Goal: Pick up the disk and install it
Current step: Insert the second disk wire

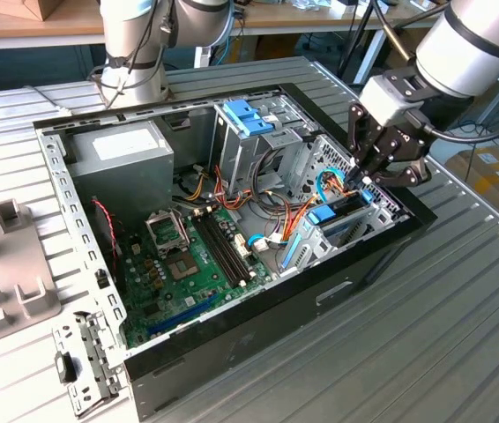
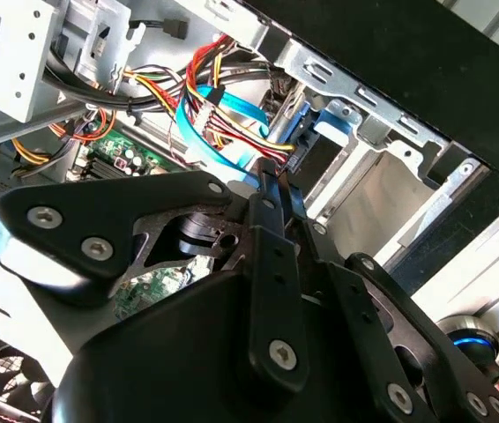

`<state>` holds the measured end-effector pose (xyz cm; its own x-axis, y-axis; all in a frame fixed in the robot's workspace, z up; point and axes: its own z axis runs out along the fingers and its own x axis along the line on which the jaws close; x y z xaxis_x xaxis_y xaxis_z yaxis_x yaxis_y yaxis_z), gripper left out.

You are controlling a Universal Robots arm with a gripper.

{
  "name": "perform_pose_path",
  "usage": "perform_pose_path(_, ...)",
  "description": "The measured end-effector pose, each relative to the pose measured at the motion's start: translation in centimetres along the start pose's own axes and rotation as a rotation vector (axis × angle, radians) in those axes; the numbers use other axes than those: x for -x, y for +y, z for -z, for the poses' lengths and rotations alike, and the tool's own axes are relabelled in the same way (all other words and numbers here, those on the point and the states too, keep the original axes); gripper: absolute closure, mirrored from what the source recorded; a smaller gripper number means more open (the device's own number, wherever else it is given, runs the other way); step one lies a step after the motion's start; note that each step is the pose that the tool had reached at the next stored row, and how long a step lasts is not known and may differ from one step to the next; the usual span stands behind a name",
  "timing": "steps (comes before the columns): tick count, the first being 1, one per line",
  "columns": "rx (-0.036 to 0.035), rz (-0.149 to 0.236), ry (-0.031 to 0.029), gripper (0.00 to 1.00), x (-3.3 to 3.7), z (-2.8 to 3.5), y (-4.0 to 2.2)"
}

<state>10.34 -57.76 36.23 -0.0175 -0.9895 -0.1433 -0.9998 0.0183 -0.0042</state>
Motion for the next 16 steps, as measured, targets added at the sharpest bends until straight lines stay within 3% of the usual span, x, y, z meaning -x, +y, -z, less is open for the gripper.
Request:
perform_pose_path(3,0.0000,0.000,-0.0038,0.84,-0.22,0.01,0.17)
perform_pose_path(16,0.0001,0.000,-0.0048,0.84,-0.43,0.00,0.48)
